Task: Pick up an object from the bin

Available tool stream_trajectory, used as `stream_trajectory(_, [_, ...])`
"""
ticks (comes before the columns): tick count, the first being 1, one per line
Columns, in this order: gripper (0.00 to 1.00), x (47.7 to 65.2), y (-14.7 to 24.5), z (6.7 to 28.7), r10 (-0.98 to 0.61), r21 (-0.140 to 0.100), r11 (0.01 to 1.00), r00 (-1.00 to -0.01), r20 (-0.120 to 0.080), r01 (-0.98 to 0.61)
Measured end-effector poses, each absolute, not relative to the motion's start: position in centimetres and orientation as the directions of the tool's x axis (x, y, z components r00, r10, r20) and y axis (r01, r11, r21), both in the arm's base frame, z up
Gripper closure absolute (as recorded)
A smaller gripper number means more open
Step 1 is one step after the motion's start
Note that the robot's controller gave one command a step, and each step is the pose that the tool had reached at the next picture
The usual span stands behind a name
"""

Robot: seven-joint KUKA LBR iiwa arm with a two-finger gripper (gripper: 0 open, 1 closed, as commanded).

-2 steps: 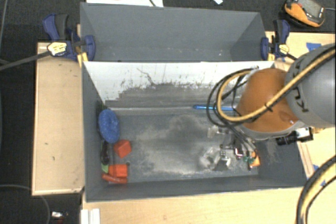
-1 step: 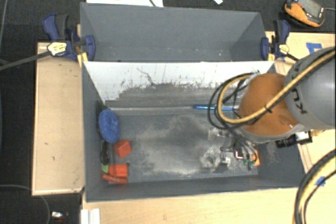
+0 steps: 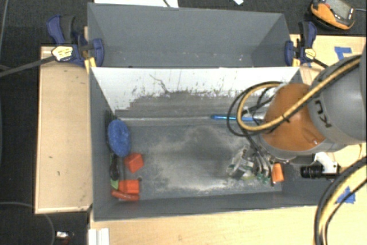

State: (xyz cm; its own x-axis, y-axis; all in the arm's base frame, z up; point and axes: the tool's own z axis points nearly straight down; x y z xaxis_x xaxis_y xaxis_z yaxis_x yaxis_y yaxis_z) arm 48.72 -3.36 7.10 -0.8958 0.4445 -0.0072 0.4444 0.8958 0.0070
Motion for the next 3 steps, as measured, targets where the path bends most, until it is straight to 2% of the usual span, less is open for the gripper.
stream_trajectory(3, [1.0, 48.75, -3.42, 7.63, 0.445, 0.008, 0.896, -0.896, -0.011, 0.445])
